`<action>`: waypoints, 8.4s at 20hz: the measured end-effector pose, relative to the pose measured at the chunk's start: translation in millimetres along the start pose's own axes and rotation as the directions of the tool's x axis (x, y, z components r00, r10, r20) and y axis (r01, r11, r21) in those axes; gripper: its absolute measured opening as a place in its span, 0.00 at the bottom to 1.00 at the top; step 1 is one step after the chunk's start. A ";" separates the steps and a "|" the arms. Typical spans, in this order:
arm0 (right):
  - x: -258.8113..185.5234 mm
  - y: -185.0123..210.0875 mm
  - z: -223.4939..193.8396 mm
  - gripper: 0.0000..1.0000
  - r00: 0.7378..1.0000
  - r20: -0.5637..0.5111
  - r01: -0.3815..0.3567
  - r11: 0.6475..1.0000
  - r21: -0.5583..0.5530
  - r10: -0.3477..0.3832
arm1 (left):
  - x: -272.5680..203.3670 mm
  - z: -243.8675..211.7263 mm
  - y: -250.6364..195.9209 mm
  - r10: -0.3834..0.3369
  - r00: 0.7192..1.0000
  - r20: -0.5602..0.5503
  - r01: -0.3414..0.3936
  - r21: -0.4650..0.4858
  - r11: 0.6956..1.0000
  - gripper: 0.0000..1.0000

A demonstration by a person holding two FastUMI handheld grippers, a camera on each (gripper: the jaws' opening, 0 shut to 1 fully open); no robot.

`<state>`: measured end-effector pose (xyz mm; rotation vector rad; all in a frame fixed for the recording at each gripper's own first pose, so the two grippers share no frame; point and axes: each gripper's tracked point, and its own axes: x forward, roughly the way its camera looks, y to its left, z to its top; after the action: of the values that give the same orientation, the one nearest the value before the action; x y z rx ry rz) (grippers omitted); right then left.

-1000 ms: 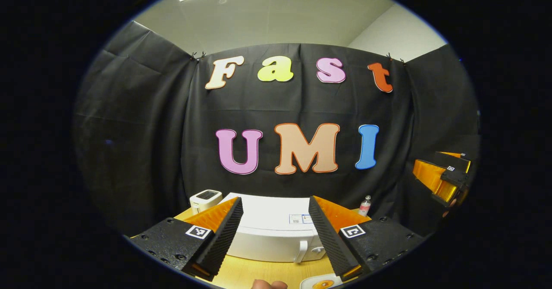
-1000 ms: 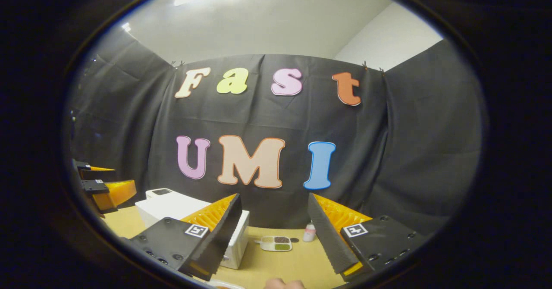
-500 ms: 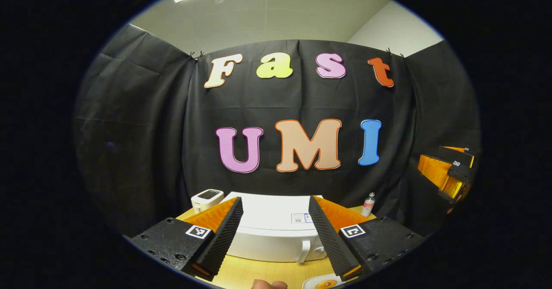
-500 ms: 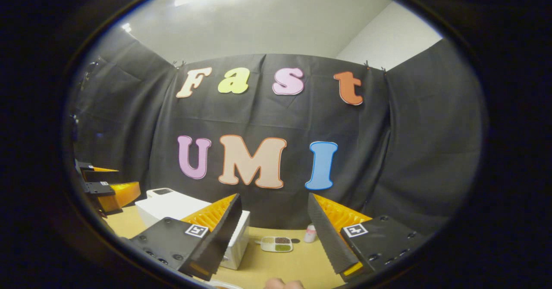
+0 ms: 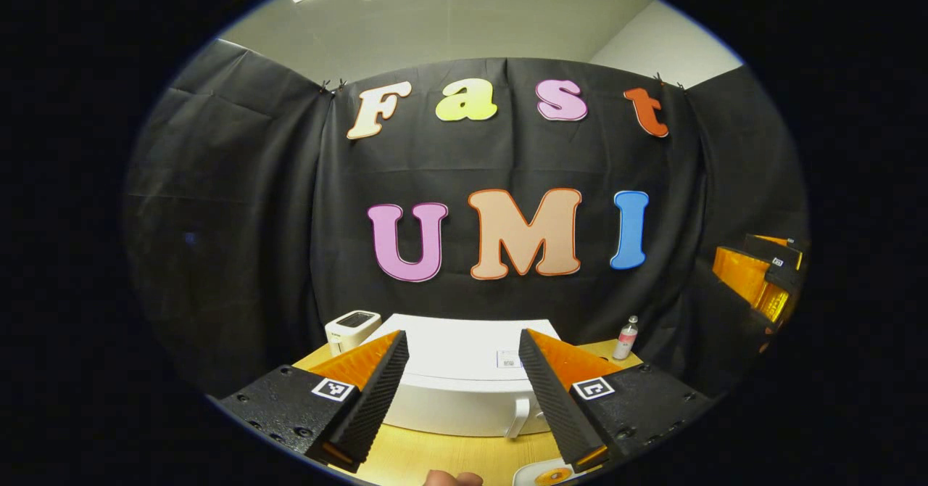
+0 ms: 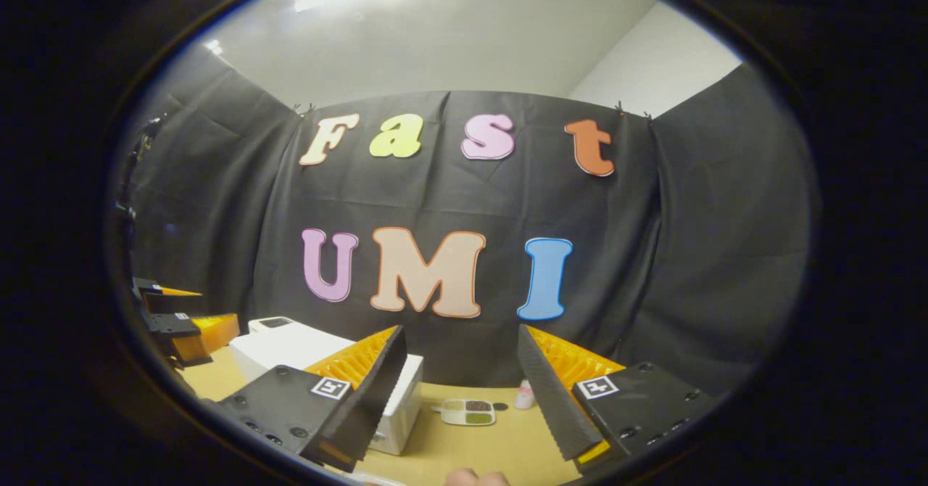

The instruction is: Open the microwave oven with the left hand, put the food in, and close the microwave oven.

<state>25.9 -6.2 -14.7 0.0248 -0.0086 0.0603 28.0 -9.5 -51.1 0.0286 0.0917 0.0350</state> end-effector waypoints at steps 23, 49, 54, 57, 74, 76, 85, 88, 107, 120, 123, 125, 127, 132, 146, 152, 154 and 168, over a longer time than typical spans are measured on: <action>-14.5 -46.7 -22.5 0.97 0.994 -0.059 0.084 0.990 -0.110 -0.091 | 68.0 -286.0 -76.9 -0.136 0.902 -0.409 0.183 0.078 0.980 0.96; -12.6 -25.8 -36.0 0.97 0.993 -0.109 0.022 0.988 -0.151 -0.039 | 86.6 -300.8 -85.3 -0.164 0.911 -0.379 0.208 0.079 0.975 0.04; -15.5 -27.3 -28.7 0.97 0.995 -0.091 0.021 0.988 -0.154 -0.035 | 84.2 -301.5 -88.4 -0.204 0.893 -0.402 0.250 0.065 0.966 0.03; -16.4 -31.0 -28.3 0.97 0.995 -0.092 0.026 0.990 -0.142 -0.039 | 83.1 -302.3 -89.4 -0.218 0.884 -0.414 0.267 0.064 0.961 0.04; -10.8 -23.9 -55.3 0.97 0.988 -0.154 0.012 0.993 -0.114 -0.030 | -8.5 -302.4 -57.8 -0.297 0.859 -0.418 0.330 0.008 0.944 0.00; -12.6 -14.0 -58.0 0.97 0.987 -0.159 -0.005 0.994 -0.111 -0.012 | -29.9 -300.5 -44.4 -0.294 0.855 -0.427 0.329 0.008 0.944 0.00; -28.3 68.0 -86.9 0.97 0.966 -0.220 -0.149 0.988 -0.052 0.134 | -103.6 -300.4 28.2 -0.264 0.848 -0.460 0.309 0.023 0.951 0.01; -32.3 96.0 -90.0 0.98 0.958 -0.221 -0.196 0.980 -0.034 0.184 | -120.7 -298.9 58.1 -0.222 0.861 -0.457 0.260 0.021 0.965 0.00; -105.0 148.3 -308.7 0.97 0.892 -0.400 -0.173 0.976 0.132 0.212 | -160.8 -298.2 219.4 -0.060 0.889 -0.454 0.067 -0.002 0.998 0.00; -159.4 143.5 -447.0 0.96 0.722 -0.674 -0.098 0.987 0.126 0.157 | -162.1 -299.7 226.7 -0.054 0.881 -0.470 0.047 -0.027 0.999 0.34; -161.9 141.4 -461.4 0.98 0.689 -0.713 -0.076 0.991 0.113 0.134 | -162.6 -301.2 230.5 -0.030 0.879 -0.476 0.016 -0.032 0.999 0.65; -161.3 142.7 -465.5 0.99 0.675 -0.727 -0.071 0.992 0.106 0.126 | -163.0 -302.1 230.3 -0.016 0.875 -0.484 -0.001 -0.035 0.999 0.87; -161.7 145.3 -466.9 0.98 0.673 -0.729 -0.076 0.992 0.099 0.124 | -164.8 -300.6 231.8 -0.008 0.875 -0.483 -0.007 -0.030 1.000 0.91; -161.8 148.9 -467.6 0.84 0.659 -0.739 -0.084 0.990 0.113 0.141 | -170.6 -298.5 228.4 -0.013 0.872 -0.489 0.004 -0.020 1.000 0.90; -154.7 155.0 -454.9 0.65 0.633 -0.747 0.015 0.962 0.273 0.202 | -216.9 -252.6 245.9 0.007 0.883 -0.469 -0.037 -0.053 0.998 0.92; -127.9 207.6 -420.0 0.65 0.624 -0.705 0.024 0.894 0.448 0.337 | -200.6 -174.8 226.2 0.000 0.948 -0.318 -0.013 -0.039 0.999 0.92; -111.7 225.3 -406.0 0.65 0.632 -0.681 0.013 0.873 0.487 0.370 | -194.1 -144.0 215.0 -0.010 0.966 -0.257 -0.007 -0.065 0.998 0.92; 41.7 368.4 -358.1 0.70 0.817 -0.449 0.156 0.611 0.776 0.361 | -191.4 -85.5 153.4 -0.046 0.977 -0.206 0.025 -0.105 0.994 0.96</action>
<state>48.2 372.9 -363.2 0.9253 0.6437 0.1937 -175.5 139.1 -114.2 -0.0795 0.3002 0.0066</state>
